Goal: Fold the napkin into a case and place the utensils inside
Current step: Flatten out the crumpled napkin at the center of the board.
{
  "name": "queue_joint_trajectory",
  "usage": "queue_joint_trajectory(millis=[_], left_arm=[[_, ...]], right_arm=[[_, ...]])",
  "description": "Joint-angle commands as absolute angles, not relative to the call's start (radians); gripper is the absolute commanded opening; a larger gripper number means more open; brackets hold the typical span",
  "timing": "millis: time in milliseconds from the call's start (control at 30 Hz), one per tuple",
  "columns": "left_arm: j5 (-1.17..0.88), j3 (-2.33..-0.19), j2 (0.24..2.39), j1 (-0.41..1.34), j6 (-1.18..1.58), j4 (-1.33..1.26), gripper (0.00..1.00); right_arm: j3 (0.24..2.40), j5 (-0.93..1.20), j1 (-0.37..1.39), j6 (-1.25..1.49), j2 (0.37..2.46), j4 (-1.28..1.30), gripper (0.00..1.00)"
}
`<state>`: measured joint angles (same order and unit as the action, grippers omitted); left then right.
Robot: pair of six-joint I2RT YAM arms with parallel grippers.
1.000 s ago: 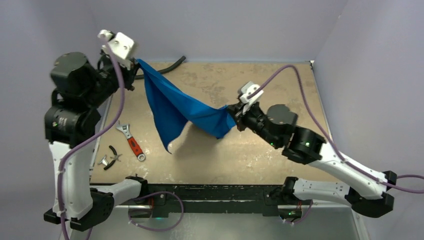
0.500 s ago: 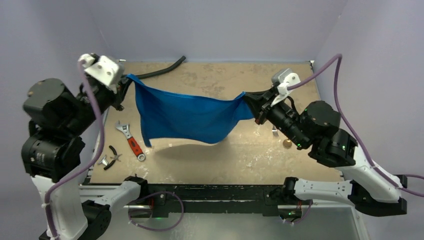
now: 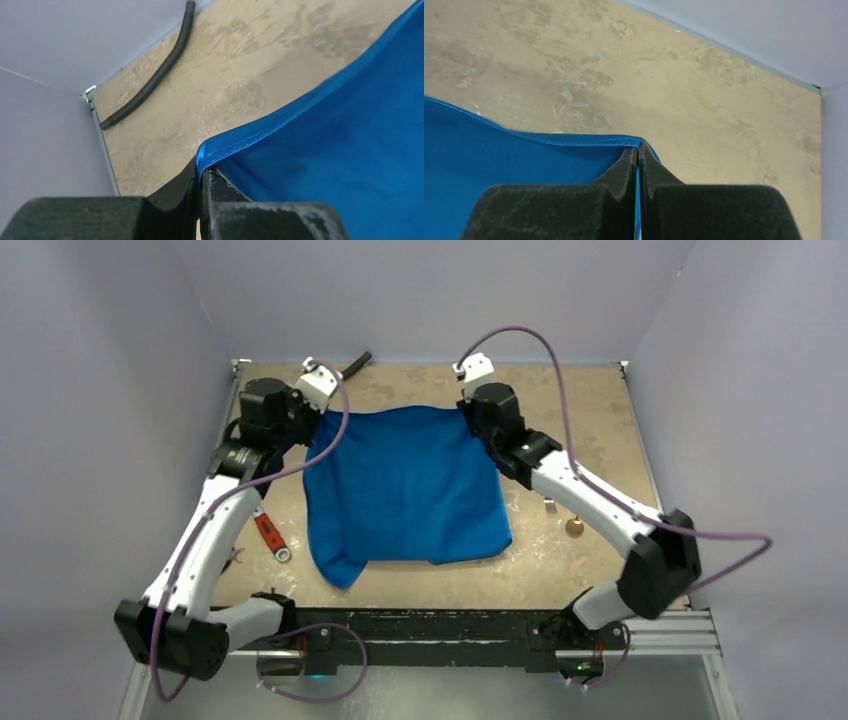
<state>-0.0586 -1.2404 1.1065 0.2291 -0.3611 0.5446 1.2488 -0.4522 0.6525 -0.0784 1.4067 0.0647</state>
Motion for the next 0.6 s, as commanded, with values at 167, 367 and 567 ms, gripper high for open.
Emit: queue_joint_trajectory(millis=[167,367,567], left_arm=[[0.139,-1.16,1.406,0.226,-0.36,-0.025,0.0],[0.277,-1.278,1.58,0.229,-0.349,-0.141,0.05],[0.267,-1.337,1.588,0.244,-0.374,0.056,0.74]], right_arm=[[1.381,-0.353,0.523,-0.149,1.763,-0.258,0.0],[1.587,-0.372,0.477,-0.145,1.959,-0.266,0.02],[1.655,-0.429,0.486,-0.048,1.96,-0.137,0.67]])
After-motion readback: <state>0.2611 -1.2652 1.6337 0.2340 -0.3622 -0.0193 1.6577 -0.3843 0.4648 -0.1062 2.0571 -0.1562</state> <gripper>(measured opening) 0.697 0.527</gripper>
